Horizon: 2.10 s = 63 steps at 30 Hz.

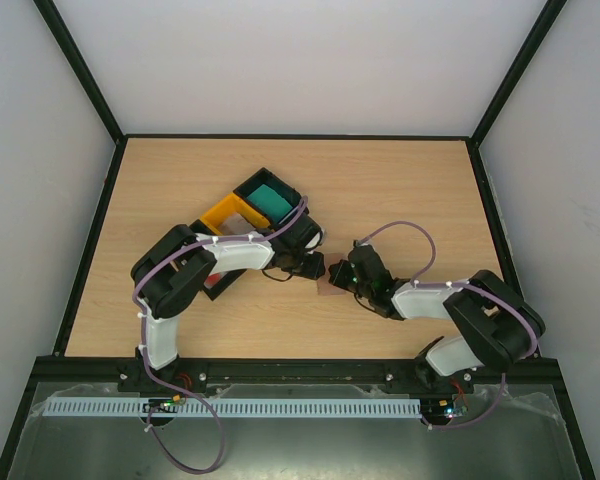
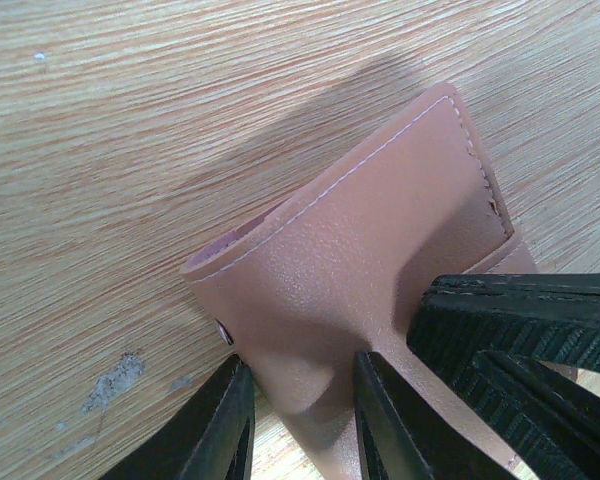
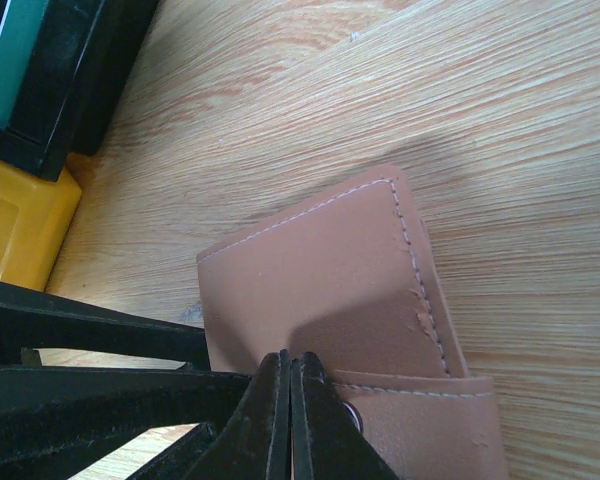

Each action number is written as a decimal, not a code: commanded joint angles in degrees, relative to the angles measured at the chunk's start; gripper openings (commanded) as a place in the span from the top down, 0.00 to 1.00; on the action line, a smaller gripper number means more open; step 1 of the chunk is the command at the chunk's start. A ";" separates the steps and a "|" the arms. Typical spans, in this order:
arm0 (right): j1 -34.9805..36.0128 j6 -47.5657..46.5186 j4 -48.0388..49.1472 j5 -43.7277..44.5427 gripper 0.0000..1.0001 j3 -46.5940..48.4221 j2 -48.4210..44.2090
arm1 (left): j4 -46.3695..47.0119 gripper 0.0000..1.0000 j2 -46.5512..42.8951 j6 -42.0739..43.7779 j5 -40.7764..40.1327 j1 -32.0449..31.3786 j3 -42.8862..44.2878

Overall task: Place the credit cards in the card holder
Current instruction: Close the card holder at the center of the board, then reset both arms

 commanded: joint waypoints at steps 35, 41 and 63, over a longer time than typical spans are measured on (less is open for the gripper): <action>1.42 -16.49 -59.00 39.02 0.07 33.94 -42.48 | -8.00 0.00 -67.11 -0.38 -27.59 5.81 -15.02; 1.38 -12.37 -61.64 44.03 0.02 30.09 -51.78 | -12.48 0.01 -81.53 2.31 -36.59 5.80 -16.27; 1.39 -10.00 -63.15 53.63 0.02 27.58 -69.69 | -23.59 0.00 -99.27 2.28 -51.03 5.82 -18.36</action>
